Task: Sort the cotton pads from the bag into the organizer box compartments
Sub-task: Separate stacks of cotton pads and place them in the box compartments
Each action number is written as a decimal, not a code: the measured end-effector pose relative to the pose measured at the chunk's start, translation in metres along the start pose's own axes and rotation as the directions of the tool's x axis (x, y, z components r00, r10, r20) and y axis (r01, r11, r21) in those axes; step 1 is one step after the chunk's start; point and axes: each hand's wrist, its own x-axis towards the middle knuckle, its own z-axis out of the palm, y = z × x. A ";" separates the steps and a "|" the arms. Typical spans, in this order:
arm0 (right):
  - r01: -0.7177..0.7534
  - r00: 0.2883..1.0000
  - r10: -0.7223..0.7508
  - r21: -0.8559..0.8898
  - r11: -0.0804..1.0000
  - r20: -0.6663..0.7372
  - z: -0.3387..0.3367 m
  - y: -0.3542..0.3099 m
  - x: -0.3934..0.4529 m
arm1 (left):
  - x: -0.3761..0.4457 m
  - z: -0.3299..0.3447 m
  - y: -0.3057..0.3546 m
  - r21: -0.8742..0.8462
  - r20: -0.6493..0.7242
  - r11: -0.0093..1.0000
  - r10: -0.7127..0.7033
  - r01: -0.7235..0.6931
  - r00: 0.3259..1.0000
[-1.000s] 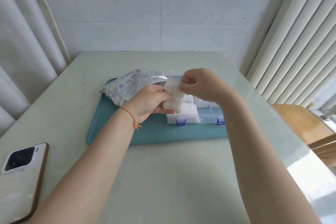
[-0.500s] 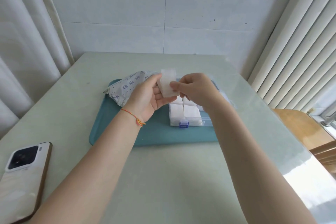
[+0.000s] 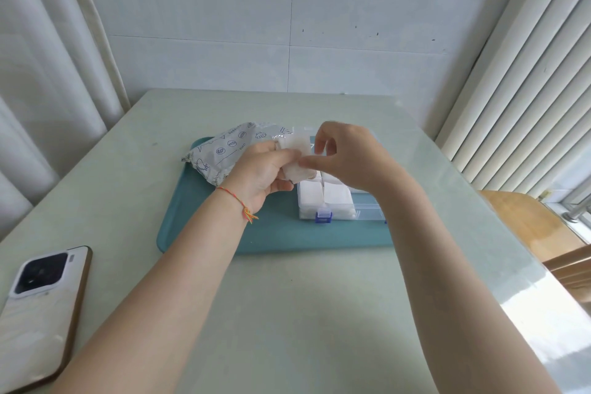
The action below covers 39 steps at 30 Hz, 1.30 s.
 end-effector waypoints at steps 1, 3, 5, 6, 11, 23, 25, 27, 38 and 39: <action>0.018 1.000 -0.018 -0.007 1.000 -0.002 -0.001 0.000 -0.001 | 0.001 -0.001 0.000 0.033 -0.009 0.999 -0.004 0.004 1.000; 0.077 0.996 -0.073 -0.071 0.994 0.060 0.000 -0.003 -0.004 | 0.001 -0.002 -0.001 0.098 -0.008 0.995 -0.004 0.004 1.000; 0.128 0.986 -0.103 -0.194 0.973 0.132 0.009 -0.008 -0.005 | 0.000 -0.002 -0.001 0.132 0.022 0.991 0.002 -0.005 1.000; 0.141 0.983 -0.105 -0.249 0.958 0.152 0.014 -0.009 -0.004 | -0.001 -0.001 0.000 0.135 0.034 0.991 0.002 -0.006 0.999; 0.127 0.990 -0.110 -0.216 0.968 0.088 0.023 -0.007 0.000 | -0.004 0.002 0.002 0.027 0.085 0.999 -0.022 0.020 0.996; 0.207 0.976 -0.203 -0.037 0.978 0.081 0.020 -0.009 -0.001 | -0.009 0.003 0.005 -0.194 0.265 0.975 -0.052 0.107 0.963; 0.216 0.972 -0.213 -0.024 0.976 0.099 0.020 -0.009 -0.002 | -0.008 0.003 0.005 -0.268 0.322 0.947 -0.085 0.177 0.943; 0.215 0.970 -0.211 -0.024 0.976 0.118 0.021 -0.009 -0.002 | -0.007 0.003 0.004 -0.280 0.334 0.934 -0.121 0.221 0.935; 0.168 0.975 -0.113 -0.299 0.939 0.192 0.020 -0.011 -0.004 | -0.007 0.002 0.004 -0.179 0.332 0.962 -0.140 0.208 0.933; 0.161 0.976 -0.112 -0.268 0.950 0.187 0.020 -0.011 -0.004 | -0.008 0.001 0.004 -0.202 0.336 0.955 -0.142 0.219 0.931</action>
